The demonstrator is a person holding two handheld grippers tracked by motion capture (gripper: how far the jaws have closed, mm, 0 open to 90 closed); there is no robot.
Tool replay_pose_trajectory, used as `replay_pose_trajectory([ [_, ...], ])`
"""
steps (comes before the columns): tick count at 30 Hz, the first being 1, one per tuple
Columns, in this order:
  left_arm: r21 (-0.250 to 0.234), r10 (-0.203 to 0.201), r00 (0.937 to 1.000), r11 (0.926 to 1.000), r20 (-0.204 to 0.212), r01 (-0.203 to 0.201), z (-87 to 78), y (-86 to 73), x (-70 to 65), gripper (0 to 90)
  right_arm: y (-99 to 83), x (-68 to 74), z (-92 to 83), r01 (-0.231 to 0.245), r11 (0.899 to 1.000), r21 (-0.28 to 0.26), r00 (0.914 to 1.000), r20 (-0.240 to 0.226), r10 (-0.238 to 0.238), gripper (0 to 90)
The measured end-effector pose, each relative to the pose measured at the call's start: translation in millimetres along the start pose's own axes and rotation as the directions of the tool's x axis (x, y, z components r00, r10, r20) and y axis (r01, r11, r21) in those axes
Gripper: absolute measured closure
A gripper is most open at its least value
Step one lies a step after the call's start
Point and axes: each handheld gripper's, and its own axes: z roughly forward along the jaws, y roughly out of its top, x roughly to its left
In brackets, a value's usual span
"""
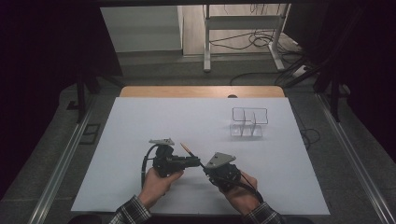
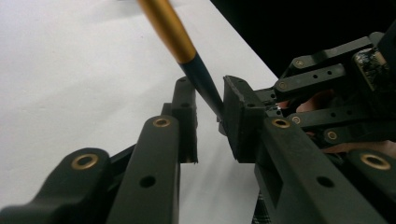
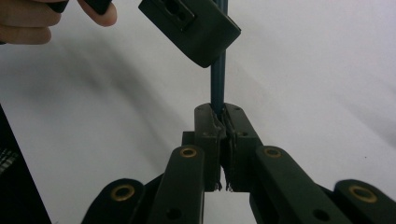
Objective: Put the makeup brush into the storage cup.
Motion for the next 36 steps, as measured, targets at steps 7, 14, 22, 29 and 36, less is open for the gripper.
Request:
replay_pose_trajectory([
  [7,0.003,0.003,0.9995,1.0000,0.032,-0.003,-0.5,1.0,-2.1,83.7,-0.6,-0.5,2.6,-0.003,1.000,0.008,0.9998,-0.020,0.003,82.2],
  [14,0.009,0.016,0.9999,0.9998,0.006,-0.016,-3.4,1.8,-1.3,83.9,2.3,-4.5,-9.2,0.001,1.000,-0.011,0.9996,-0.029,-0.001,72.0],
  [22,0.026,0.045,0.9988,0.9987,-0.016,-0.045,-2.5,2.6,-5.0,83.9,18.6,-17.8,-25.6,-0.021,0.997,-0.071,0.9987,-0.048,0.018,66.7],
  [29,0.036,0.068,0.9974,0.9971,-0.024,-0.067,-2.2,3.4,-8.8,83.9,46.6,-16.8,-24.4,0.003,0.994,-0.111,0.9975,-0.070,-0.011,66.7],
  [36,0.036,0.086,0.9958,0.9957,-0.031,-0.085,-3.0,4.2,-11.7,83.9,64.9,-11.6,-14.4,0.029,0.992,-0.120,0.9962,-0.078,-0.039,67.4],
])
